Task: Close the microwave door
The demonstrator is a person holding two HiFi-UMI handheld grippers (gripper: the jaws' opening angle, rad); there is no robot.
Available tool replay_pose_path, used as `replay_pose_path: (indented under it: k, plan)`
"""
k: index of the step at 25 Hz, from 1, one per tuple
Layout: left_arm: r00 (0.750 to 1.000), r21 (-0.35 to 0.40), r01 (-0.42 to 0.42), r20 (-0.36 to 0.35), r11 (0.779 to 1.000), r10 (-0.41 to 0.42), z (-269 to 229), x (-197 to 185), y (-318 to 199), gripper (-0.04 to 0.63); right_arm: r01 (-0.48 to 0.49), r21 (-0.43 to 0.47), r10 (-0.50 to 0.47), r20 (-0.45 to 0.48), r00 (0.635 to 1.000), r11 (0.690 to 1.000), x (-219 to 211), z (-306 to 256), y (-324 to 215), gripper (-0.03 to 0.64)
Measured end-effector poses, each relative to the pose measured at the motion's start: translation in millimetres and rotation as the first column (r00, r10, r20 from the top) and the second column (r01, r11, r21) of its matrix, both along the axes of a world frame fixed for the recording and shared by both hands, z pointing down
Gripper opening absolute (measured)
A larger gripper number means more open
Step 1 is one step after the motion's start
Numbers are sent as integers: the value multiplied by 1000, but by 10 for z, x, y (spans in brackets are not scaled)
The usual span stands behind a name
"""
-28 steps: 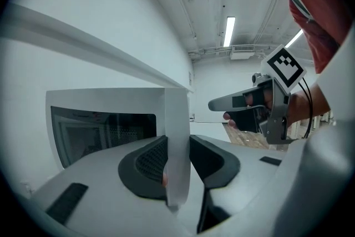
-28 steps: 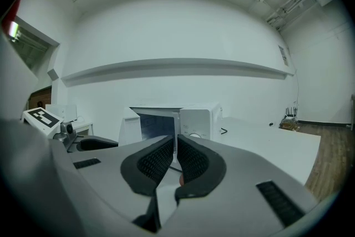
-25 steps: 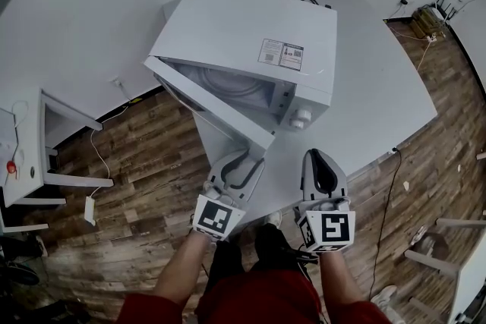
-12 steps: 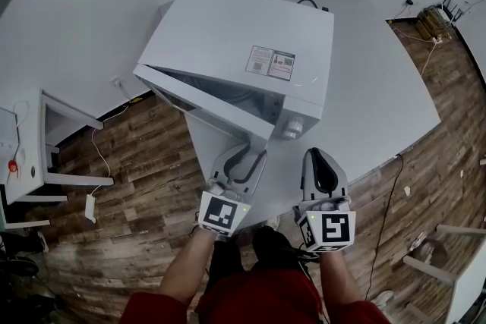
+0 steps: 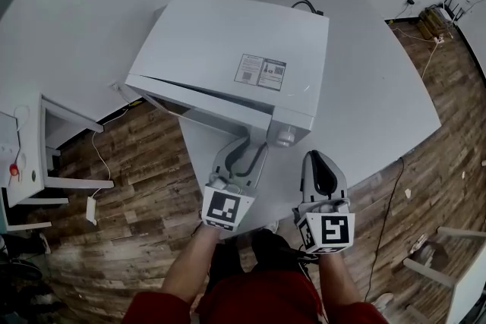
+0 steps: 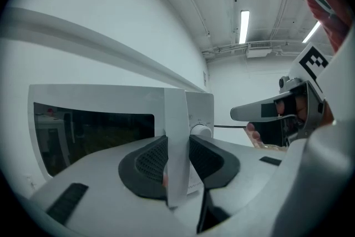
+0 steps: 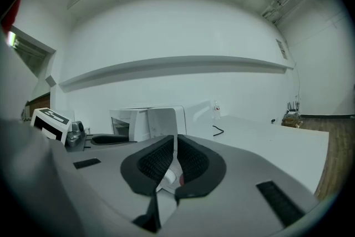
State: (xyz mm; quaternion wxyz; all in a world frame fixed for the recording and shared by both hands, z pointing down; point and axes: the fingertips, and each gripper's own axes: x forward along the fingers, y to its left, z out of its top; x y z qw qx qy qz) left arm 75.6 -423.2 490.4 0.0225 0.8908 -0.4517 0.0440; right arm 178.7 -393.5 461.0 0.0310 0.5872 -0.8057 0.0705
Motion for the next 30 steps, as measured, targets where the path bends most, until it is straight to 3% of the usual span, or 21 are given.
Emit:
replay_pose_path:
  k: [30]
  plan:
    - [999, -27, 46, 16, 999, -46, 47, 77, -219, 133, -11, 0, 11, 3, 1000, 1000, 40, -14, 53, 38]
